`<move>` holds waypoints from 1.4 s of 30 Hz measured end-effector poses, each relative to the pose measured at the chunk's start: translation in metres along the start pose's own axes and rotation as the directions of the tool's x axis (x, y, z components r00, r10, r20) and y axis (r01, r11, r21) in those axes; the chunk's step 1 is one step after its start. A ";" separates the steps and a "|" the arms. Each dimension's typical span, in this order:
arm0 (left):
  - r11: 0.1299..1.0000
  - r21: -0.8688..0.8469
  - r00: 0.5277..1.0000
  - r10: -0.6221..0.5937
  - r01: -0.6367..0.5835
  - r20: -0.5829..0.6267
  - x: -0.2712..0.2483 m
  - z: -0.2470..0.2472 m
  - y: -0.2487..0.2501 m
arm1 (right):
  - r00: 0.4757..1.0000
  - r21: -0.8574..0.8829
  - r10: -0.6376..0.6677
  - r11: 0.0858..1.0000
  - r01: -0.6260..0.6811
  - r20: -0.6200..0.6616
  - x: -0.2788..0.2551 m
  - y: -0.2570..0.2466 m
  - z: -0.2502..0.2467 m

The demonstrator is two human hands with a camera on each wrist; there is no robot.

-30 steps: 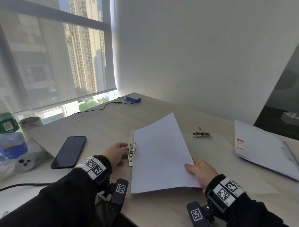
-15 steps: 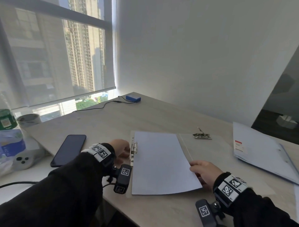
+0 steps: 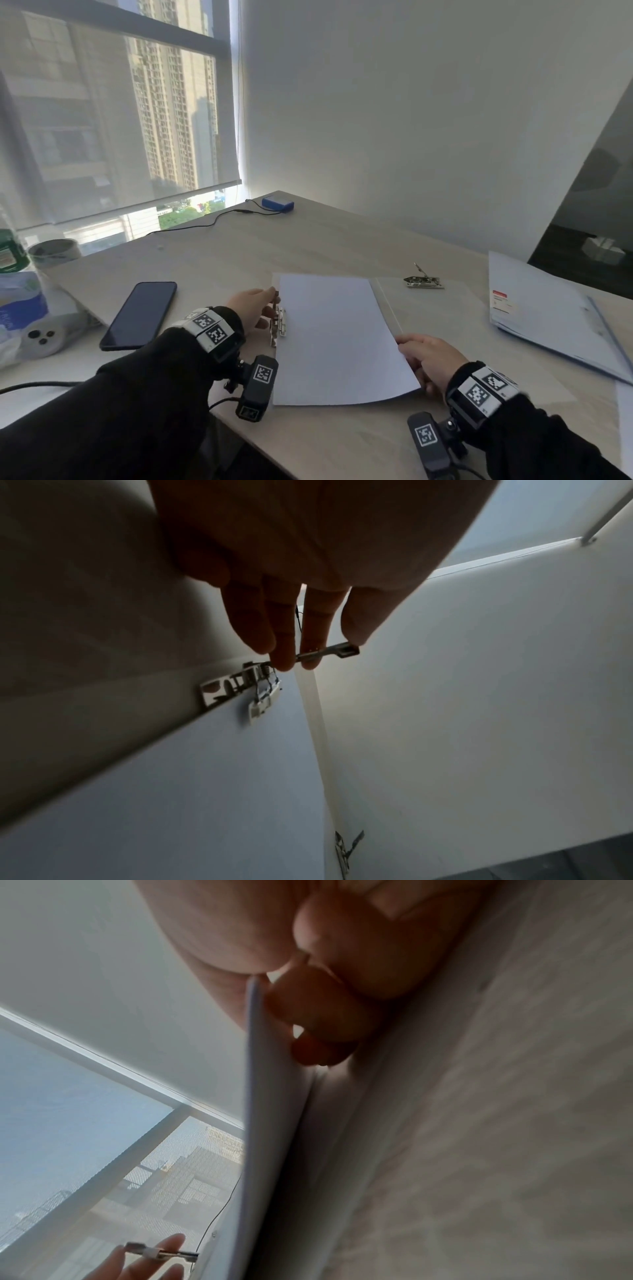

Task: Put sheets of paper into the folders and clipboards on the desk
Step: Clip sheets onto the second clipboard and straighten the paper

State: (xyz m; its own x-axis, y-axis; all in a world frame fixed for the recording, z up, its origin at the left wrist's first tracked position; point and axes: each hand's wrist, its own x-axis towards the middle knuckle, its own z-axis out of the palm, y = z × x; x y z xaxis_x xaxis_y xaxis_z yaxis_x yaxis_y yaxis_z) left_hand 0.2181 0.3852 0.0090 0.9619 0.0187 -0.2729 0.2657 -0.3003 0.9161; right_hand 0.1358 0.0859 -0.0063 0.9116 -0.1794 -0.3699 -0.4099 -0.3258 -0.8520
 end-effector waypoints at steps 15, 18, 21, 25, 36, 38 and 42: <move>0.848 0.521 0.995 0.069 -0.095 0.069 0.009 -0.002 -0.025 | 0.999 0.050 -0.051 0.997 0.051 -0.005 0.003 0.006 0.001; 0.791 0.605 0.996 0.071 -0.092 0.058 0.012 -0.003 -0.023 | 0.998 0.044 -0.061 0.997 0.061 -0.010 0.004 0.008 0.001; 0.727 0.683 0.997 0.057 -0.074 0.048 0.015 -0.003 -0.021 | 0.997 0.042 -0.071 0.997 0.071 -0.011 0.006 0.010 0.000; 0.684 0.726 0.997 0.055 -0.071 0.046 0.018 -0.001 -0.022 | 0.997 0.043 -0.072 0.996 0.072 -0.012 0.006 0.010 0.002; 0.707 0.703 0.997 0.054 -0.076 0.053 0.016 -0.005 -0.020 | 0.997 0.097 -0.064 0.993 0.067 -0.036 -0.006 0.007 0.005; 0.783 0.619 0.998 0.064 -0.060 0.016 0.014 -0.009 -0.023 | 0.998 0.103 -0.060 0.993 0.063 -0.035 -0.013 0.006 0.007; 0.950 0.299 0.985 0.130 -0.091 -0.113 0.003 -0.011 -0.022 | 0.997 0.123 -0.054 0.991 0.061 -0.059 -0.021 0.006 0.019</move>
State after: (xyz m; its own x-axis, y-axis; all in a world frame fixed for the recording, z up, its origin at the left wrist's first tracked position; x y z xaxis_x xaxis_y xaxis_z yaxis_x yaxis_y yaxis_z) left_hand 0.2162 0.4029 -0.0090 0.9894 0.0872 -0.1162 0.1452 -0.5722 0.8072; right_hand 0.1146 0.1059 -0.0104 0.9289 -0.2156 -0.3010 -0.3465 -0.2195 -0.9120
